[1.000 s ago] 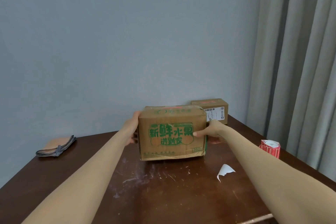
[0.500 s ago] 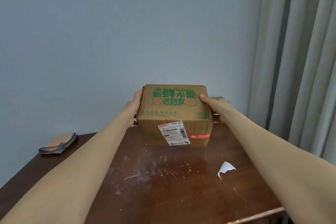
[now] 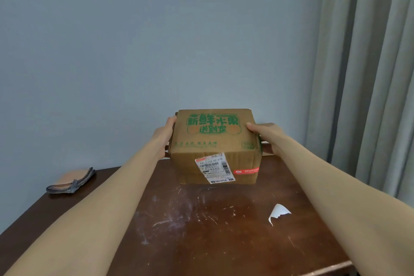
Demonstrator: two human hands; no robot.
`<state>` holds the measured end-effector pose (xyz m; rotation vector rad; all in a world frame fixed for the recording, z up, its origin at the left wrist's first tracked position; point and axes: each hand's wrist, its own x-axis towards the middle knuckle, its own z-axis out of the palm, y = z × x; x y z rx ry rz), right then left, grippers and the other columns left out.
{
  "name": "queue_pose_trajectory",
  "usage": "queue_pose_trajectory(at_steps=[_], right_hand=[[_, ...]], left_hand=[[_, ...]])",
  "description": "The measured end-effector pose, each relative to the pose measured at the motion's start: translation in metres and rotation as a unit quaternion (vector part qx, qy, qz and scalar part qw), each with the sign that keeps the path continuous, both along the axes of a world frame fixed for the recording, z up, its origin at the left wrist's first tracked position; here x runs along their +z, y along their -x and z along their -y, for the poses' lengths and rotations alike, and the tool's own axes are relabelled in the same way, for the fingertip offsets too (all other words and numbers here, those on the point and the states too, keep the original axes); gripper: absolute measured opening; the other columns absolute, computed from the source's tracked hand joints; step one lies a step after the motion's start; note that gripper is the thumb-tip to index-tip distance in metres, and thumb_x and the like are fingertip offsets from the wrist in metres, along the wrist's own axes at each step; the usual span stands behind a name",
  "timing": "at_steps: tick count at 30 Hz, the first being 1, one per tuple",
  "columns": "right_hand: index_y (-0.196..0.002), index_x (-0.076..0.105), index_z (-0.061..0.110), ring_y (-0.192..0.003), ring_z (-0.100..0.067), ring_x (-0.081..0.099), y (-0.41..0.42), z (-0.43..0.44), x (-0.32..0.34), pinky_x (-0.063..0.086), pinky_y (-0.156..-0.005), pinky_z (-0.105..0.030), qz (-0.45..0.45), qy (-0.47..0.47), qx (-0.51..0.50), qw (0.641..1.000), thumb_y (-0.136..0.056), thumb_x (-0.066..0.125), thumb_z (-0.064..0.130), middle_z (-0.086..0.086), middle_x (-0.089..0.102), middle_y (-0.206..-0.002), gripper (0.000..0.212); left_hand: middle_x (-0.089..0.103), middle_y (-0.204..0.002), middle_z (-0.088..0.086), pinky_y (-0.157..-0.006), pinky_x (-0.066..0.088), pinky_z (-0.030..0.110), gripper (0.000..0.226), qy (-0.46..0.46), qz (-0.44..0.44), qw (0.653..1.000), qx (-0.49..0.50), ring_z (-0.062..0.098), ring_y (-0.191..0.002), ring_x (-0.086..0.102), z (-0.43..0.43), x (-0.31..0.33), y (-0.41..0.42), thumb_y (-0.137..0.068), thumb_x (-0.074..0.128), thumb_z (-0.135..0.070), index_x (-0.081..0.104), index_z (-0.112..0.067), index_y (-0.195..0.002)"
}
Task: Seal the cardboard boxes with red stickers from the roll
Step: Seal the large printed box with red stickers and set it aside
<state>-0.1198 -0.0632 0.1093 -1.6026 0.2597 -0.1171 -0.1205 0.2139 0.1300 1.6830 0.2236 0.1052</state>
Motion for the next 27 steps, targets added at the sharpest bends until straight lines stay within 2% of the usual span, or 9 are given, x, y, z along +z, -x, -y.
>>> queue_pose_trajectory(at_steps=[4,5,7,8,9,12,17,23,27], right_hand=[[-0.122,0.058,0.016,-0.105,-0.019,0.059,0.009,0.000,-0.011,0.051,-0.069,-0.033,-0.017,-0.010,0.034,0.999,-0.074,0.076,0.053,-0.001,0.061,-0.120,0.062],[-0.124,0.057,0.017,-0.106,-0.020,0.058,0.011,-0.002,-0.013,0.052,-0.072,-0.034,-0.023,-0.010,0.043,0.999,-0.073,0.075,0.056,-0.002,0.060,-0.122,0.067],[-0.129,0.052,0.020,-0.110,-0.022,0.057,0.011,-0.006,-0.017,0.051,-0.086,-0.040,-0.037,-0.007,0.061,0.997,-0.070,0.073,0.063,-0.003,0.058,-0.126,0.076],[-0.130,0.051,0.022,-0.111,-0.022,0.056,0.010,-0.010,-0.019,0.049,-0.090,-0.041,-0.043,-0.006,0.067,0.997,-0.069,0.071,0.067,-0.002,0.058,-0.127,0.079],[-0.131,0.051,0.023,-0.112,-0.022,0.056,0.010,-0.014,-0.018,0.049,-0.091,-0.041,-0.046,-0.011,0.076,0.996,-0.067,0.069,0.071,-0.001,0.057,-0.129,0.081],[-0.131,0.053,0.024,-0.114,-0.023,0.056,0.007,-0.027,-0.017,0.050,-0.091,-0.042,-0.060,-0.041,0.095,0.993,-0.067,0.065,0.076,0.000,0.055,-0.131,0.084],[-0.121,0.059,0.024,-0.101,-0.022,0.059,0.003,-0.056,-0.018,0.052,-0.087,-0.040,-0.066,-0.045,0.119,0.990,-0.077,0.069,0.058,0.001,0.055,-0.130,0.057],[-0.120,0.058,0.014,-0.108,-0.027,0.057,-0.008,-0.112,-0.017,0.052,-0.091,-0.045,-0.052,-0.088,0.144,0.984,-0.076,0.077,0.043,-0.005,0.058,-0.123,0.056],[-0.124,0.056,0.013,-0.122,-0.031,0.051,-0.019,-0.142,-0.022,0.049,-0.096,-0.051,-0.050,-0.122,0.159,0.978,-0.078,0.078,0.037,-0.008,0.054,-0.133,0.056]], left_hand=[[0.063,-0.112,0.011,-0.066,0.047,0.034,0.072,0.046,0.001,0.999,0.028,0.026,-0.091,0.061,-0.012,-0.014,-0.004,-0.084,0.043,-0.068,0.058,-0.006,-0.118],[0.064,-0.110,0.011,-0.067,0.048,0.035,0.074,0.060,0.008,0.997,0.040,0.026,-0.089,0.061,-0.013,-0.016,-0.003,-0.084,0.042,-0.068,0.058,-0.006,-0.120],[0.062,-0.114,0.010,-0.082,0.051,0.040,0.075,0.073,0.017,0.995,0.065,0.026,-0.098,0.059,-0.015,-0.021,-0.006,-0.085,0.040,-0.071,0.057,-0.007,-0.121],[0.061,-0.112,0.008,-0.090,0.048,0.041,0.073,0.074,0.022,0.994,0.074,0.025,-0.101,0.058,-0.015,-0.022,-0.007,-0.086,0.039,-0.071,0.057,-0.008,-0.117],[0.061,-0.103,0.007,-0.090,0.047,0.039,0.068,0.077,0.031,0.993,0.081,0.023,-0.096,0.057,-0.015,-0.021,-0.004,-0.087,0.038,-0.071,0.058,-0.010,-0.108],[0.062,-0.087,0.004,-0.082,0.049,0.036,0.054,0.093,0.042,0.990,0.100,0.021,-0.081,0.059,-0.019,-0.018,-0.001,-0.088,0.042,-0.068,0.055,-0.015,-0.084],[0.060,-0.086,0.007,-0.071,0.041,0.034,0.026,0.094,0.046,0.984,0.143,0.023,-0.078,0.056,-0.047,-0.019,0.005,-0.083,0.055,-0.040,0.056,-0.014,-0.084],[0.054,-0.077,0.001,-0.063,0.038,0.031,0.022,0.087,0.057,0.966,0.236,0.018,-0.069,0.050,-0.088,-0.014,0.007,-0.087,0.051,-0.033,0.050,-0.015,-0.074],[0.060,-0.085,0.005,-0.068,0.042,0.034,0.020,0.075,0.058,0.957,0.275,0.024,-0.080,0.056,-0.113,-0.011,0.005,-0.086,0.053,-0.031,0.057,-0.011,-0.086]])
